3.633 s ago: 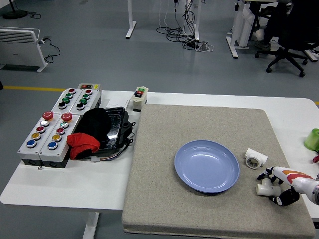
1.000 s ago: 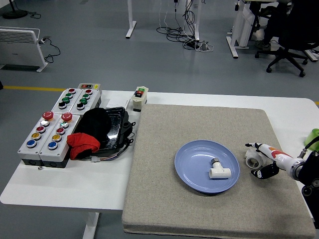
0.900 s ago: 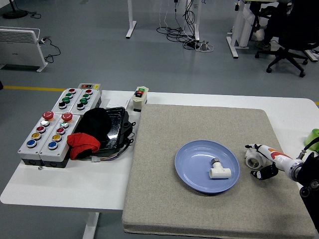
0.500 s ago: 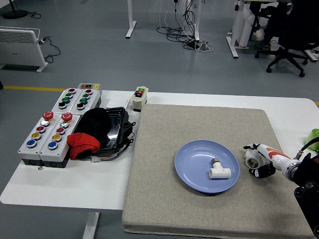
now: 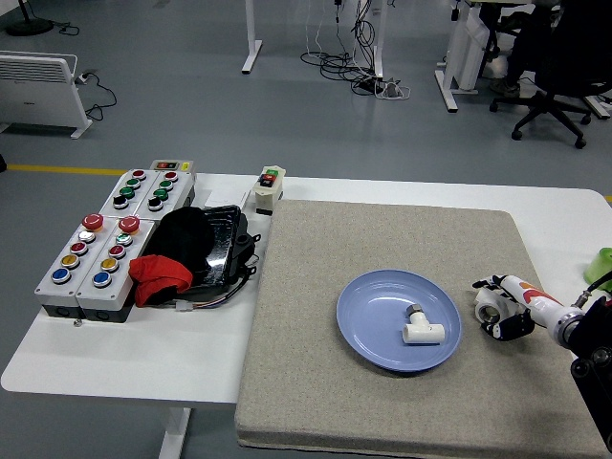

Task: Pick pipe place plate twice

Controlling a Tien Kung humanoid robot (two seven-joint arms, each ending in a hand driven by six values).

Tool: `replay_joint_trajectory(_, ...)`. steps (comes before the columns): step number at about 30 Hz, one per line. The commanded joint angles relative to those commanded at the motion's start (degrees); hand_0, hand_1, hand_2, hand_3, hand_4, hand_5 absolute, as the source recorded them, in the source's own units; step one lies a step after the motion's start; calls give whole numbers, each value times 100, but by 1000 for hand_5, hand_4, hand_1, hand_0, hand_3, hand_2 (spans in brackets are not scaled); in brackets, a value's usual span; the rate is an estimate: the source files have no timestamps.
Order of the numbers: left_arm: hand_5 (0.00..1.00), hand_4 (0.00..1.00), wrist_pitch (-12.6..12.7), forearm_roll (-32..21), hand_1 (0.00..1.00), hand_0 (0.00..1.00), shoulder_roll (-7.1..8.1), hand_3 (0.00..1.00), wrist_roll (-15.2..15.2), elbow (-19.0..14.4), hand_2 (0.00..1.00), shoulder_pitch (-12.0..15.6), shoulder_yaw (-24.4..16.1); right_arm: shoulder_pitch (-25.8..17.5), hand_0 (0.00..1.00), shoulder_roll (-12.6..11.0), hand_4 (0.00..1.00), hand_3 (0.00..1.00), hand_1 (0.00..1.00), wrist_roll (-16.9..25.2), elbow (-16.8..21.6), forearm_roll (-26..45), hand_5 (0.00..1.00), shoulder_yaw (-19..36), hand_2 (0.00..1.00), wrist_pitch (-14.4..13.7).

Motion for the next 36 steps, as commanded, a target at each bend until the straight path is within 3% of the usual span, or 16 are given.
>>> replay_joint_trajectory(12,998,267,-2,-21,587,621,8,586,-7,-3,514,-6,19,-69,362,-74,534,688,458,-160,717,159,250,-27,540,-128)
replay_joint_trajectory(18,998,267,-3,-39,587,622,11,586,-12,-4,513,-7,28,-27,361,-58,541,687,457,-229,1418,645,249,-569,541,-86)
replay_joint_trajectory(20,998,267,-3,-41,587,622,11,586,-12,-4,513,-7,28,-20,361,-56,541,687,457,-234,1481,683,249,-634,541,-82)
replay_joint_trajectory(23,998,267,-3,-87,587,622,11,586,-28,-6,513,-5,52,81,361,38,541,687,457,-270,1800,951,249,-1096,541,-11)
replay_joint_trajectory(27,998,267,-2,-105,586,622,13,586,-32,-6,513,-9,64,259,370,167,522,683,463,-264,1791,1008,263,-1530,540,23)
replay_joint_trajectory(35,998,267,3,-122,585,622,16,586,-34,-7,513,2,76,489,389,448,513,685,478,-467,1419,745,271,-2078,547,285)
replay_joint_trajectory(36,998,267,3,-121,586,622,16,586,-34,-7,511,2,74,503,487,456,528,710,570,-466,1383,718,272,-2114,610,304)
